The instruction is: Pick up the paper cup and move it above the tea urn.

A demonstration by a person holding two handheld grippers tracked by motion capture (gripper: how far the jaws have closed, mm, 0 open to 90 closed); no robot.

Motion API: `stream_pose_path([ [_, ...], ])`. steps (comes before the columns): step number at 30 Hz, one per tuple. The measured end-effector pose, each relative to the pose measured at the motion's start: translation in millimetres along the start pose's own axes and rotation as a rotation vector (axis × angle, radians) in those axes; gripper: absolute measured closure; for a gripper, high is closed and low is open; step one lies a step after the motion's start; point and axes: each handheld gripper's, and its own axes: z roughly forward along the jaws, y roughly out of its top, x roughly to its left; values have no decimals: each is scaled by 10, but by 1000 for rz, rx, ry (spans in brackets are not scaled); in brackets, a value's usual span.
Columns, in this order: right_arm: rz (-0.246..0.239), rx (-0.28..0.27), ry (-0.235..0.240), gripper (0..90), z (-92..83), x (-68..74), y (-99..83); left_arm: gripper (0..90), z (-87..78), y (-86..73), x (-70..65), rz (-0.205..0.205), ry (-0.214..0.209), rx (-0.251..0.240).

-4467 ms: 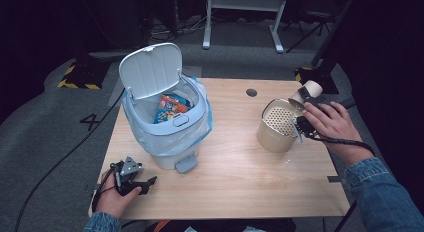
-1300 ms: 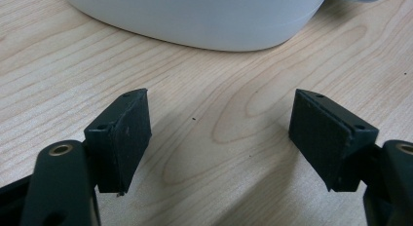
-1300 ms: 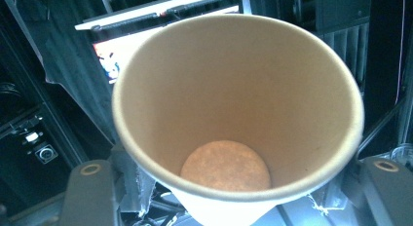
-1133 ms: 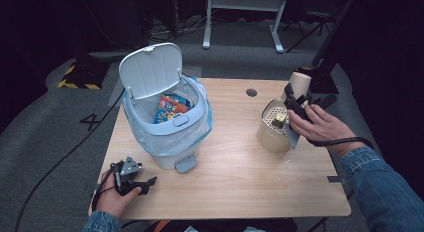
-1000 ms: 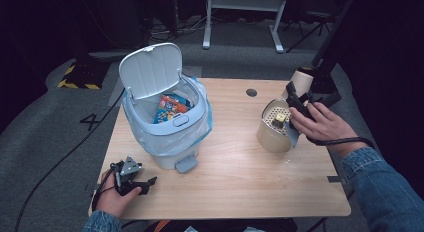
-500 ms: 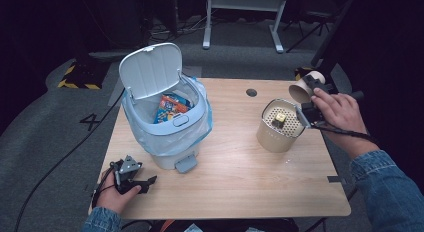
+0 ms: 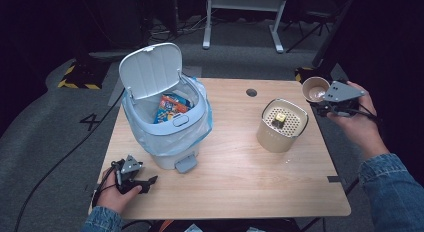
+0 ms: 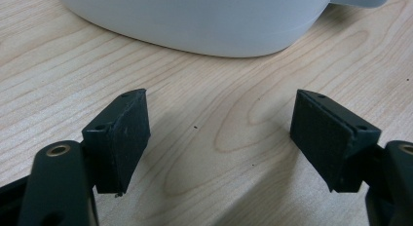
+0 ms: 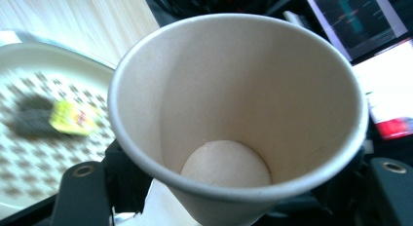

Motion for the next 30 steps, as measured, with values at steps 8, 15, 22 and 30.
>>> stream_pose_path([
  [8, 384, -74, 235, 302, 11, -7, -78, 227, 0, -2, 4, -6, -2, -3],
  [15, 578, -100, 425, 310, -27, 27, -22, 225, 0, 2, 4, 6, -1, 2],
  [22, 629, -170, 499, 311, -135, 71, 85, 225, 6, 6, 16, 13, -5, 1],
  [30, 590, -187, 484, 310, -208, 93, 171, 225, 5, 6, 14, 13, -5, 1],
])
